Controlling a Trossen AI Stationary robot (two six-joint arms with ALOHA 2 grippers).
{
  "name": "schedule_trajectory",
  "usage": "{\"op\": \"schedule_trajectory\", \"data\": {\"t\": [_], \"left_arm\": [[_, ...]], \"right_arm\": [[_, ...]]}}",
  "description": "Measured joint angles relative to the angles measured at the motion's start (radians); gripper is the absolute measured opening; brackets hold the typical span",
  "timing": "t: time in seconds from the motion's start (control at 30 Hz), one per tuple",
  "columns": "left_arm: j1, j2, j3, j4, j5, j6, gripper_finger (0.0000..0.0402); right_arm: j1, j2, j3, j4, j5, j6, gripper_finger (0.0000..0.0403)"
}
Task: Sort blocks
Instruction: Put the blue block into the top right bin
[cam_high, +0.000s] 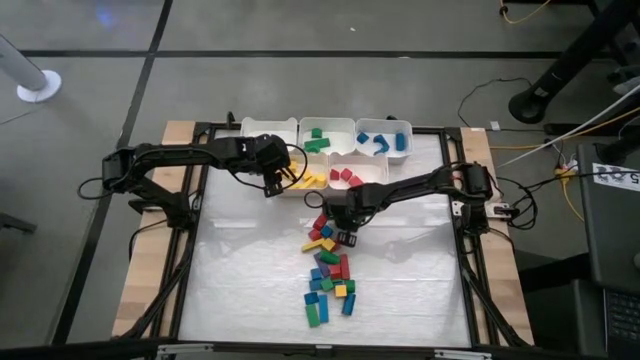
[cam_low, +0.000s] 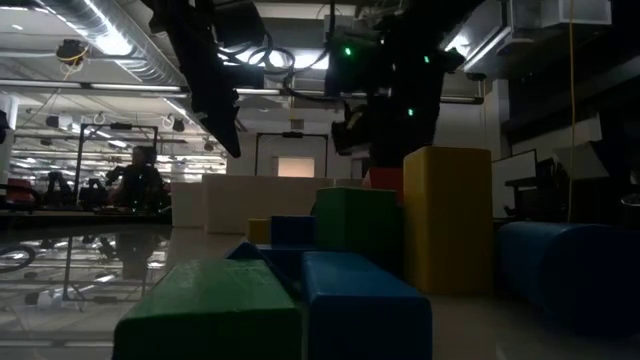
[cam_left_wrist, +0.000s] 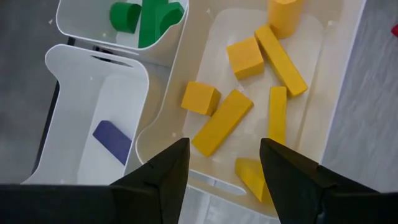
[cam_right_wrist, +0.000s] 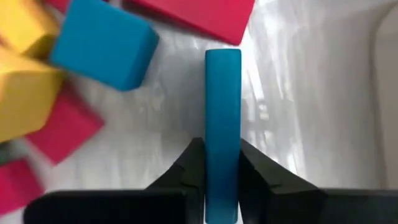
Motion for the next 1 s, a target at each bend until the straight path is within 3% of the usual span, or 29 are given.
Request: {"op": "schedule_trajectory", "data": {"t": [0.23, 0.5, 0.7, 1.0], "left_arm": [[0.000, 0.000, 0.000, 0.000, 0.000, -0.002, 0.0184], [0.000, 0.000, 0.000, 0.000, 0.000, -0.051, 0.0184], [0.000, 0.000, 0.000, 0.000, 0.000, -0.088, 0.0184], [-0.062, 0.000, 0.000, 0.004, 0.000, -0.191, 0.0184]], "right_arm": [[-0.011, -0.001, 0.237, -0.295, -0.004, -0.032, 0.0054], [-0.088, -0.005, 0.505, -0.655, 0.190, -0.169, 0.0062], [-0.248, -0.005, 0.569, -0.775, 0.317, -0.268, 0.0062], [-0.585, -0.006, 0.569, -0.737, 0.254, -0.340, 0.0070]]}}
